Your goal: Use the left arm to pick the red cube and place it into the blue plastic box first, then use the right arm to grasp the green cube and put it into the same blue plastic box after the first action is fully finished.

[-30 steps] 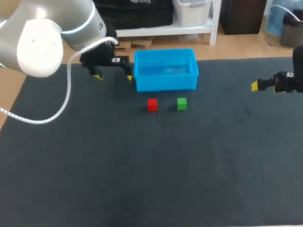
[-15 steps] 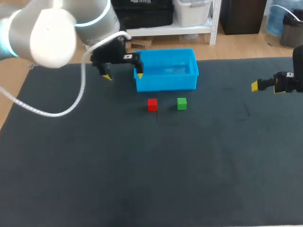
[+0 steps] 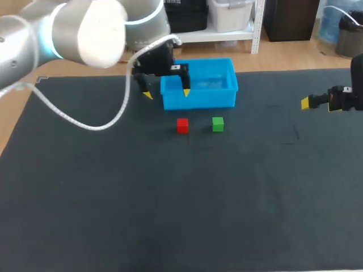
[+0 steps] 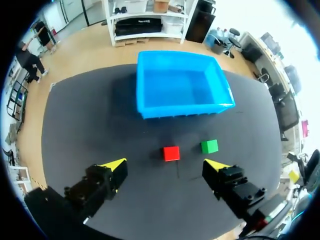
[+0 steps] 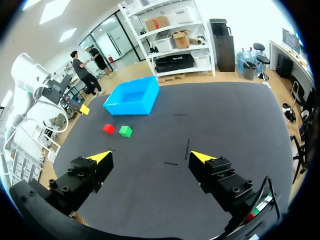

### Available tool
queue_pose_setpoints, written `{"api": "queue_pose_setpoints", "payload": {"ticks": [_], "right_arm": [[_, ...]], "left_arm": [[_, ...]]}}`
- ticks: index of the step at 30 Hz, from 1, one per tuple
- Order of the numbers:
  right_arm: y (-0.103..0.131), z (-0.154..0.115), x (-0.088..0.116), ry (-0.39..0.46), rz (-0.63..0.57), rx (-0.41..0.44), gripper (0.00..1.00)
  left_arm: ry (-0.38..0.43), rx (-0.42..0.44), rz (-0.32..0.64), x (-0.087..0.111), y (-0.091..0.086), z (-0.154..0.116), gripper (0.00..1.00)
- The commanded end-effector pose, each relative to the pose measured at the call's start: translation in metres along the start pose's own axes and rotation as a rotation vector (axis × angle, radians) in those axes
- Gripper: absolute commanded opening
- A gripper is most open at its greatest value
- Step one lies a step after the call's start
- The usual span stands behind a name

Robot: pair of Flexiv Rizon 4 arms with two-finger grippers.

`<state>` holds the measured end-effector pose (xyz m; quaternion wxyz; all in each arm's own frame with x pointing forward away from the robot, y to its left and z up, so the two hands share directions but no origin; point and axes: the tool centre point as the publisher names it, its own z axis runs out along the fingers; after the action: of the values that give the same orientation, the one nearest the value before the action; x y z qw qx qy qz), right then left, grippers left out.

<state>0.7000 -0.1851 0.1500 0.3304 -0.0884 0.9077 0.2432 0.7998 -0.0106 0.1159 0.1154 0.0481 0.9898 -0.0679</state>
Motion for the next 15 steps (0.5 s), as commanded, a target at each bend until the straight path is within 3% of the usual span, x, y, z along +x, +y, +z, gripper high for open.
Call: {"api": "queue_pose_setpoints", "payload": {"ticks": [1, 6, 15], "right_arm": [[0.0, 0.0, 0.0, 0.0, 0.0, 0.0, 1.0], [0.0, 0.0, 0.0, 0.0, 0.0, 0.0, 1.0], [0.0, 0.0, 0.0, 0.0, 0.0, 0.0, 1.0]], "left_arm": [[0.07, -0.01, 0.009, -0.009, -0.014, 0.018, 1.0], [0.078, -0.007, 0.021, -0.001, -0.021, 0.034, 1.0], [0.089, -0.016, 0.012, 0.009, -0.017, 0.054, 1.0]]}}
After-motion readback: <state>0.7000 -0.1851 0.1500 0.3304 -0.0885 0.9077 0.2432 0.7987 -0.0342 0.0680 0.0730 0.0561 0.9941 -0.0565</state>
